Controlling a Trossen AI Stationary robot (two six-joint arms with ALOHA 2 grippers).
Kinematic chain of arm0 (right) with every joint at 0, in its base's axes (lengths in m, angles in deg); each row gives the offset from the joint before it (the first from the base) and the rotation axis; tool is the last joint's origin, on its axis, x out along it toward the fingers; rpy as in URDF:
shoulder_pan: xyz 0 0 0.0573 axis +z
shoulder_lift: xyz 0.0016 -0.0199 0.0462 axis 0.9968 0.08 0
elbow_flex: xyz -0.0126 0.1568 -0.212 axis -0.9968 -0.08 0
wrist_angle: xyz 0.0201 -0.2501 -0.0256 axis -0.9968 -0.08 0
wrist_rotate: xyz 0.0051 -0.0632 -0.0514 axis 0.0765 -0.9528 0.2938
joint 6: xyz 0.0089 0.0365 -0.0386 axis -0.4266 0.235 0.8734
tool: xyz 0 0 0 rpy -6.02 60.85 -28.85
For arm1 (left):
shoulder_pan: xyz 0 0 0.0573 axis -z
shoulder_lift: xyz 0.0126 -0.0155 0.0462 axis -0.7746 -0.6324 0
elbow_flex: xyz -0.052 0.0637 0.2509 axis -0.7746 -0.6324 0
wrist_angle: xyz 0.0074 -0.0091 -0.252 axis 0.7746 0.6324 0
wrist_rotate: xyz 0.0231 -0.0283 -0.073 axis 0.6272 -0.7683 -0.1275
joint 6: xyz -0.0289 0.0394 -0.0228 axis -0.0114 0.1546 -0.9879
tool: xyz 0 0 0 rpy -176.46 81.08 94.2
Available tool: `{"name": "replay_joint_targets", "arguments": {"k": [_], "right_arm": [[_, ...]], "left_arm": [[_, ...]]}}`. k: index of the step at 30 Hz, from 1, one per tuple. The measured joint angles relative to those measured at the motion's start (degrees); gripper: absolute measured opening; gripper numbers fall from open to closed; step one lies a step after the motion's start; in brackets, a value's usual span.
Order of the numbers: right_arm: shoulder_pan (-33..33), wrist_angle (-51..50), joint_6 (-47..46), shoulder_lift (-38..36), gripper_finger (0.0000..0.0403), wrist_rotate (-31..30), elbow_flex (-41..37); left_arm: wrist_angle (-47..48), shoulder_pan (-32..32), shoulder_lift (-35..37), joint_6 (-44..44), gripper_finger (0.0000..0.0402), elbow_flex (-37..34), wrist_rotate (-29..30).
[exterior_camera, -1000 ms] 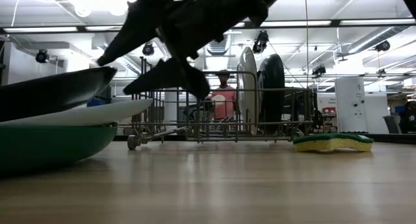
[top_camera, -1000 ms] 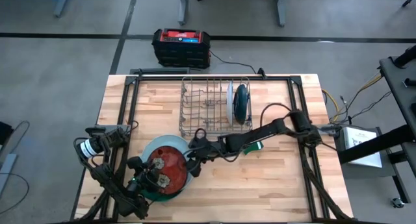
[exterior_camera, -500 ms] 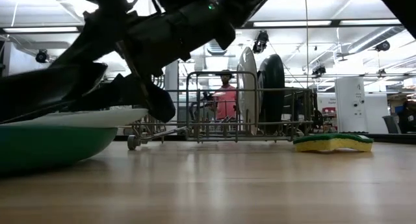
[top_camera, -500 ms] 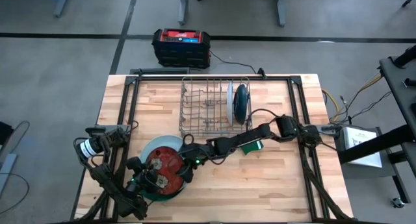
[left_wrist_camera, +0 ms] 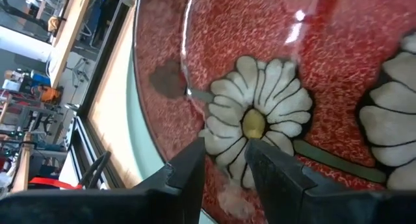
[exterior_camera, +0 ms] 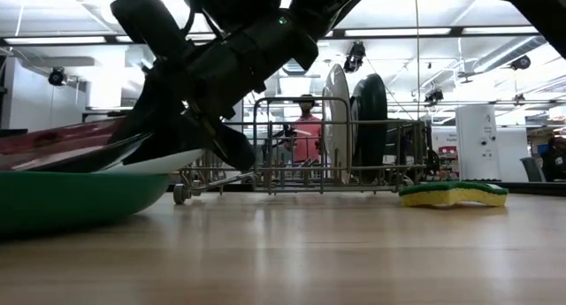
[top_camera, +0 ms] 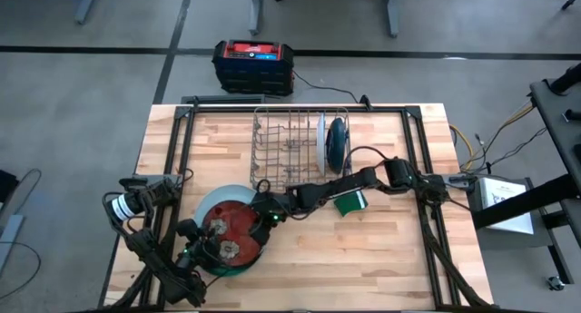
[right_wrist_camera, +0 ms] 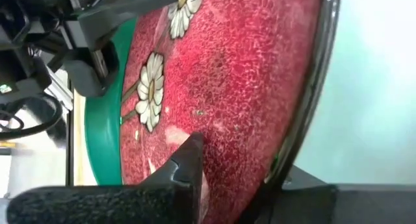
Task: Sort dishes
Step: Put the red plate into the dish rack
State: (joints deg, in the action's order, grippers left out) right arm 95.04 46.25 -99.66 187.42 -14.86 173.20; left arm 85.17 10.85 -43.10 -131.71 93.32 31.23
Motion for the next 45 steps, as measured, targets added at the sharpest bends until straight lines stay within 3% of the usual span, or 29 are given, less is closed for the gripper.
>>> {"name": "replay_joint_targets", "arguments": {"k": [8,17,36,45], "right_arm": [[-0.4,0.91,2.69,-0.32,0.0041,-0.08,0.0],[-0.27,0.27,4.2,-1.5,0.0037,1.09,0.0],[0.11,-2.16,5.84,-3.82,0.0036,0.14,-0.13],[0.04,-3.79,9.1,-5.99,0.0013,-2.22,-0.15]], "left_arm": [[6.53,0.0,-0.11,0.47,0.0116,4.91,-1.2],[7.96,-0.02,-0.13,7.37,0.0116,8.99,-0.9],[8.57,0.16,0.58,8.91,0.0116,11.15,-1.33],[8.58,0.44,4.72,8.98,0.0116,12.03,-0.81]]}}
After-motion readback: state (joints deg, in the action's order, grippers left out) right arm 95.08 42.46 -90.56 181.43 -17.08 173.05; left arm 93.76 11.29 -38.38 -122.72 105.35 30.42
